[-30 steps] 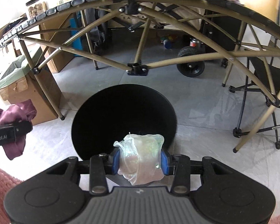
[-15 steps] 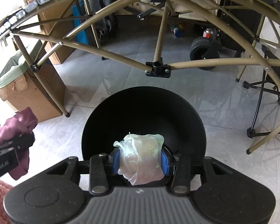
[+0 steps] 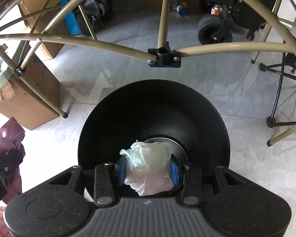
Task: Collect trash
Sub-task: 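Open the right tool to drop the plastic bag into the bin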
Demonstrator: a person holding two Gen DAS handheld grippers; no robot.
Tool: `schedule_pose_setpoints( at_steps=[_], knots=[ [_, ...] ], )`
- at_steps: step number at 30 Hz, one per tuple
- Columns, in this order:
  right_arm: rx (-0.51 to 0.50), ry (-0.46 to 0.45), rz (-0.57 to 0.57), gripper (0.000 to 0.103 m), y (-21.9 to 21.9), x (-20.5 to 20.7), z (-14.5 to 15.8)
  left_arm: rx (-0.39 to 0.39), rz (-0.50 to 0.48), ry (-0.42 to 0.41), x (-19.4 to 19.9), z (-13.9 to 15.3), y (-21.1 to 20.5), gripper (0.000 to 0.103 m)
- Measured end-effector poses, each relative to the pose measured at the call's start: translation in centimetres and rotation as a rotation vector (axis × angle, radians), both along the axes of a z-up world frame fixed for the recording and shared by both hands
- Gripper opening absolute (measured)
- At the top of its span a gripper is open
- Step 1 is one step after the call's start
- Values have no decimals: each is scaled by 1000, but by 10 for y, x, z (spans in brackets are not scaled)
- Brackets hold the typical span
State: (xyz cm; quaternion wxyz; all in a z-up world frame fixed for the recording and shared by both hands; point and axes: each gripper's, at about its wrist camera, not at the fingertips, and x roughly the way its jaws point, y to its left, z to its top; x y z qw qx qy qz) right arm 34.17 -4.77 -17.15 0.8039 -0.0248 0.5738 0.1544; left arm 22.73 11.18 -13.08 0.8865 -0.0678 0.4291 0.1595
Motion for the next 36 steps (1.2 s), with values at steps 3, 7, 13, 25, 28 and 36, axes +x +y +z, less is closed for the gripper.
schedule_pose_setpoints(
  at_steps=[3,7,13,25,28,36],
  knots=[
    [2,4,1,41,1,2,-2,0,-5,3,2,-1,1,42],
    [5,4,2,45,1,2,-1,-2,-5,11,2,-3,1,42],
    [0,-28,-18,103,0,5,5,-8,-1,15,2,-3,2,42],
    [3,-34,-29,103,-8,4,9,3,-1,10,0,-2,-1,42],
    [10,-44,-30,103,-12,3,12,8,-9,3,0,-1,-4,42],
    [41,-86,-47,103,-30,-3,28,29,-48,-14,-1,5,-20,42]
  ],
)
